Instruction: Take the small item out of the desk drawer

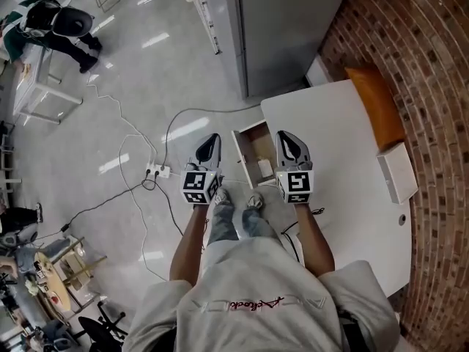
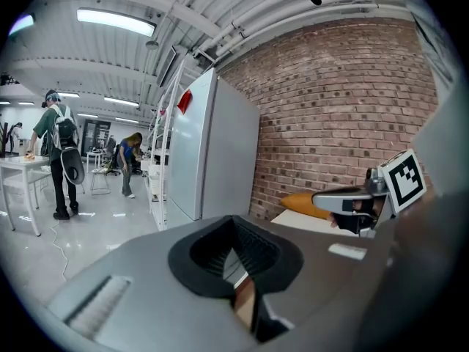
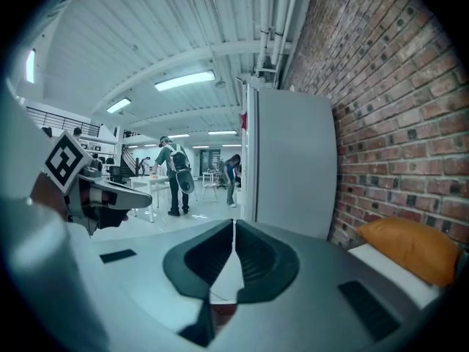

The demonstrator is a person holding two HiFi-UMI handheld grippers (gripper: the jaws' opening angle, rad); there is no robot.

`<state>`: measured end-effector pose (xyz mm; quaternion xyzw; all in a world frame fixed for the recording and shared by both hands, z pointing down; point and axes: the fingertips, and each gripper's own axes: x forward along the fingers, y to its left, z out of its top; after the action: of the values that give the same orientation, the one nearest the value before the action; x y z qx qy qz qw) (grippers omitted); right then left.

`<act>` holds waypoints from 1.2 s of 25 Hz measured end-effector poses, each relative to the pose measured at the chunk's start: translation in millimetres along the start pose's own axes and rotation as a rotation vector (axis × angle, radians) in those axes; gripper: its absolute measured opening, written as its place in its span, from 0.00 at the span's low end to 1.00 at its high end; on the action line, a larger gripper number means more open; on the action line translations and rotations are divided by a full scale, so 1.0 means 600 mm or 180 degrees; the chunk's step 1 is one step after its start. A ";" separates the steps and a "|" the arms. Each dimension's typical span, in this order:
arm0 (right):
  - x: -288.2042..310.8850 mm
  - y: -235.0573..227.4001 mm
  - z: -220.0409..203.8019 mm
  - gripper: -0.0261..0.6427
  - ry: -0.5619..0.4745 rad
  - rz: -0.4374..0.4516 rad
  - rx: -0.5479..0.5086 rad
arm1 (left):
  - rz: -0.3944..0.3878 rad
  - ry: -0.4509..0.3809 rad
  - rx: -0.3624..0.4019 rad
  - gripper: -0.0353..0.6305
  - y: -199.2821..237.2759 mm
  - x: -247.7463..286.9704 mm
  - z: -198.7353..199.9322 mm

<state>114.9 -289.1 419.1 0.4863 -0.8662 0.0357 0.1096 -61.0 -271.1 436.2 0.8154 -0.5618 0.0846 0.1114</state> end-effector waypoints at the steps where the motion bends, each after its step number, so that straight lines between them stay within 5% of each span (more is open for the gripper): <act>1: -0.001 0.002 -0.005 0.06 0.0013 -0.0004 0.0007 | -0.0006 0.0014 -0.0007 0.07 0.001 -0.001 -0.006; 30: 0.028 0.121 -0.177 0.06 0.0462 -0.0260 0.0168 | -0.0403 0.0463 -0.0233 0.07 0.060 -0.015 -0.219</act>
<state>61.5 -247.1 529.5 0.5201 -0.8341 0.0892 0.1606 -99.7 -238.9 562.9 0.8363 -0.5022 0.1158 0.1868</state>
